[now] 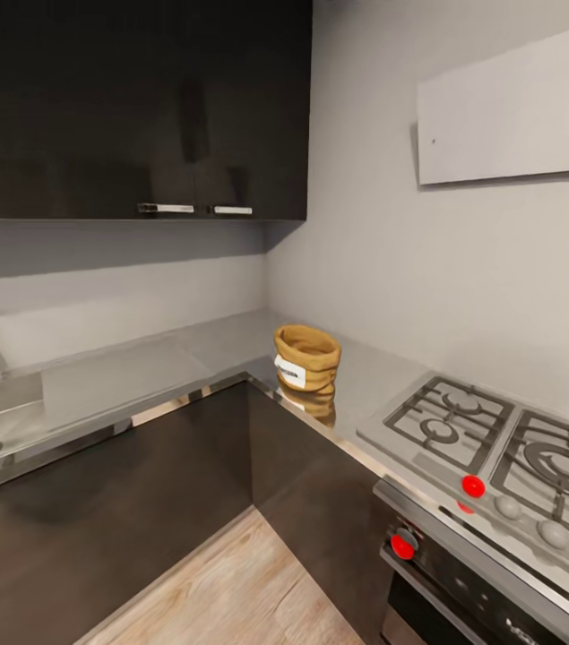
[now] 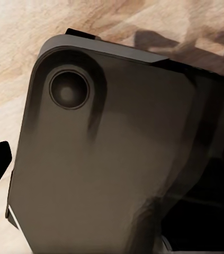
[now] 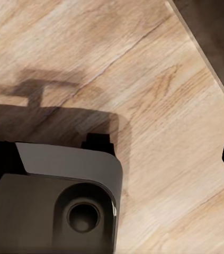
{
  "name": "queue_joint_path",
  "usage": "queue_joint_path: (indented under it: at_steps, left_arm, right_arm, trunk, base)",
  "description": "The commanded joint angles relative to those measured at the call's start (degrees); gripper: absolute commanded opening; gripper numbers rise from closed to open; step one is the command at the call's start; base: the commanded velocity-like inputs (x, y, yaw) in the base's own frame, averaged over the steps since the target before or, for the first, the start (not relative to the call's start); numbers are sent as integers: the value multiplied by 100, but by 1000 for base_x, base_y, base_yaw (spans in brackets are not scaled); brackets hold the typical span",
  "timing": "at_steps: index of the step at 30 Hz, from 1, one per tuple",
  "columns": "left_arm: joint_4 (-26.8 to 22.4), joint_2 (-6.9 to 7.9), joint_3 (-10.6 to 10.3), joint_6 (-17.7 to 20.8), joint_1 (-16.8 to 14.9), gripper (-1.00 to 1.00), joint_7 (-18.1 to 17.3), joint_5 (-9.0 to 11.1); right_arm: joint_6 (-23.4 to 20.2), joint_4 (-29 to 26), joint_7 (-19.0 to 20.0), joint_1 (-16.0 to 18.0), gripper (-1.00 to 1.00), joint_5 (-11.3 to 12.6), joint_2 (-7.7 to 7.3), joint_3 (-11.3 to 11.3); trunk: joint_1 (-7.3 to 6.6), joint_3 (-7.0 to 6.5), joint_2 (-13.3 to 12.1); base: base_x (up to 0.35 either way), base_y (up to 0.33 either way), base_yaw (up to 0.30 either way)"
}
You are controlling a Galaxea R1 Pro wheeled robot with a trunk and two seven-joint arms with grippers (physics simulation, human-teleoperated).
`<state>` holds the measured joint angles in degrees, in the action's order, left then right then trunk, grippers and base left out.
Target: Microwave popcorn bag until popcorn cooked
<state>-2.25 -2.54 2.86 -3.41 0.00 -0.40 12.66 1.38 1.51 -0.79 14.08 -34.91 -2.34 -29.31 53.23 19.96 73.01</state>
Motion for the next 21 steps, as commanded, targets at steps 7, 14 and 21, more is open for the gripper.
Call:
queue_joint_path:
  at_steps: [7,14,21]
  left_arm:
    - [-3,-1,22,-11,0,100,-4,17]
    - [-4,-1,21,-11,0,100,-4,18]
    - [-3,-1,25,-11,0,100,-4,25]
  right_arm:
    - [14,23,21,7,100,-49,-10,-48]
    - [-53,26,26,-183,100,-505,44,-39]
    - [-59,25,25,-195,100,-682,32,-47]
  trunk:
    - [-154,-121,-279]
    - [-308,-246,-559]
    - [-462,-348,-840]
  base:
    - [0,0,0]
    - [0,0,0]
    - [0,0,-33]
